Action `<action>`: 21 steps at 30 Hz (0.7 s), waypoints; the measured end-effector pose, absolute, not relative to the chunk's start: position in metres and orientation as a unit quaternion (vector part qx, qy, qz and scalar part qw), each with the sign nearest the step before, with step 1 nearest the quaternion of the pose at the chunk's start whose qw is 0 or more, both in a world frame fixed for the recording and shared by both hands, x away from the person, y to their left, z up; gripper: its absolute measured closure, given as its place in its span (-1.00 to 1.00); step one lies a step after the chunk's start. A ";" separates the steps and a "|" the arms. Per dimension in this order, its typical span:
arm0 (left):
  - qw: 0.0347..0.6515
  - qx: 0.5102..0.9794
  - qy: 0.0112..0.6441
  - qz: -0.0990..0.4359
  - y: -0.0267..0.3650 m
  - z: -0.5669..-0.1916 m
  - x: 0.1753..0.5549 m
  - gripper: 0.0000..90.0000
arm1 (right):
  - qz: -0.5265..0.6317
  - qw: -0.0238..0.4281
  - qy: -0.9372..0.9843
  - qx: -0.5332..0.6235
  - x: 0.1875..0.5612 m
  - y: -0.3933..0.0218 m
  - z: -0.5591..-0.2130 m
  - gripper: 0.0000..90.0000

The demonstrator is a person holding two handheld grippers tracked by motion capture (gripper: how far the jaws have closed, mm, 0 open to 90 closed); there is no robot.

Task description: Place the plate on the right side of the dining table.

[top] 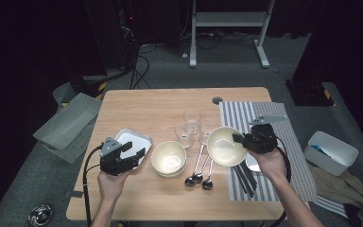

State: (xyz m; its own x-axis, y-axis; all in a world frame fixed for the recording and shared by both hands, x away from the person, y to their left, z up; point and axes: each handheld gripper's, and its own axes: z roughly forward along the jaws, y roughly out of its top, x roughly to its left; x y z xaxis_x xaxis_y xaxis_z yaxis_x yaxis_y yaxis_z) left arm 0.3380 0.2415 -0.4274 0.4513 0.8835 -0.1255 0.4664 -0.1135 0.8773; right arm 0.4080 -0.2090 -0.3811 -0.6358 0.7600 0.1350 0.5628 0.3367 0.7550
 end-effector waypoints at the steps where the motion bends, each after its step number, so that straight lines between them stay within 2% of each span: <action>1: 0.467 0.712 0.475 0.224 0.242 -0.428 0.338 -0.16 | 0.406 0.122 0.808 0.409 0.408 -0.209 -0.381 0.86; 21: 0.450 0.700 0.501 0.236 0.260 -0.447 0.325 -0.16 | 0.407 0.125 0.801 0.421 0.406 -0.220 -0.384 0.86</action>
State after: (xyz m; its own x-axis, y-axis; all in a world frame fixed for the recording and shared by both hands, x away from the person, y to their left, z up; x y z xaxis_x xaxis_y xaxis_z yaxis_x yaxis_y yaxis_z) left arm 0.3252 0.2596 -0.4472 0.3864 0.9144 -0.1206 0.4895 -0.0925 0.8671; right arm 0.4061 -0.2204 -0.3837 -0.6142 0.7763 0.1418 0.5721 0.3143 0.7576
